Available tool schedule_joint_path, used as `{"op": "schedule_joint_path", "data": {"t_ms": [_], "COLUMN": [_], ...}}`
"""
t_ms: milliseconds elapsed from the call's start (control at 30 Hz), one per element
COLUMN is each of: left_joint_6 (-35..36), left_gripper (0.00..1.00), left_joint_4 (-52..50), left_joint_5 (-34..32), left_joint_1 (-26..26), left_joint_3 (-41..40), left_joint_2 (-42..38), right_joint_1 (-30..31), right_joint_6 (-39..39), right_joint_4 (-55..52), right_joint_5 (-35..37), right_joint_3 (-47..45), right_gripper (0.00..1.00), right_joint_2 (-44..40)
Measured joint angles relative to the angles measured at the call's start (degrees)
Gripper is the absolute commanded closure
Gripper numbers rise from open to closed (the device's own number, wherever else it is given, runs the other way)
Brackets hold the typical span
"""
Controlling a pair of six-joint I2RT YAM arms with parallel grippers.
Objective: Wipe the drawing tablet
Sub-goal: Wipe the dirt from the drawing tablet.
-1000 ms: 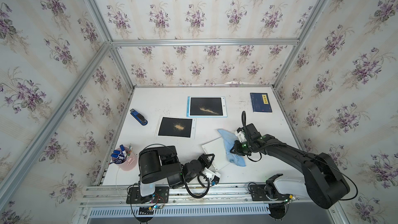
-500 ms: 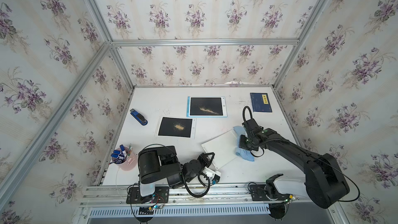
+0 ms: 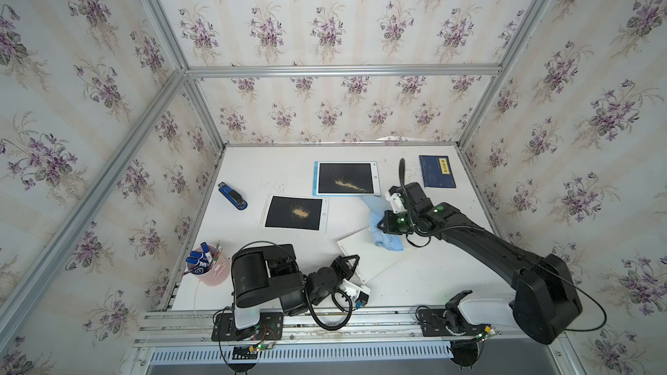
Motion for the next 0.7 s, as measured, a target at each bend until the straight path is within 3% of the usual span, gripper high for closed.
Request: {"op": "schedule_joint_path", "data": {"t_ms": [167, 300, 700], "left_joint_6": [0.0, 0.0, -0.3], "left_gripper": [1.00, 1.00, 1.00], "left_joint_4": [0.1, 0.1, -0.3], "left_joint_5": [-0.2, -0.4, -0.7], "left_joint_1": [0.0, 0.0, -0.1], "left_joint_3": [0.0, 0.1, 0.1], "left_joint_2": [0.2, 0.3, 0.3], "right_joint_1": [8.1, 7.8, -10.2], "right_joint_6": [-2.8, -3.7, -2.2], "right_joint_4": [2.7, 1.7, 3.0], "right_joint_5": [-9.8, -8.7, 1.0], "right_joint_3": [5.6, 6.1, -2.5], "right_gripper": [1.00, 1.00, 1.00], "right_joint_2": [10.9, 15.0, 13.0]}}
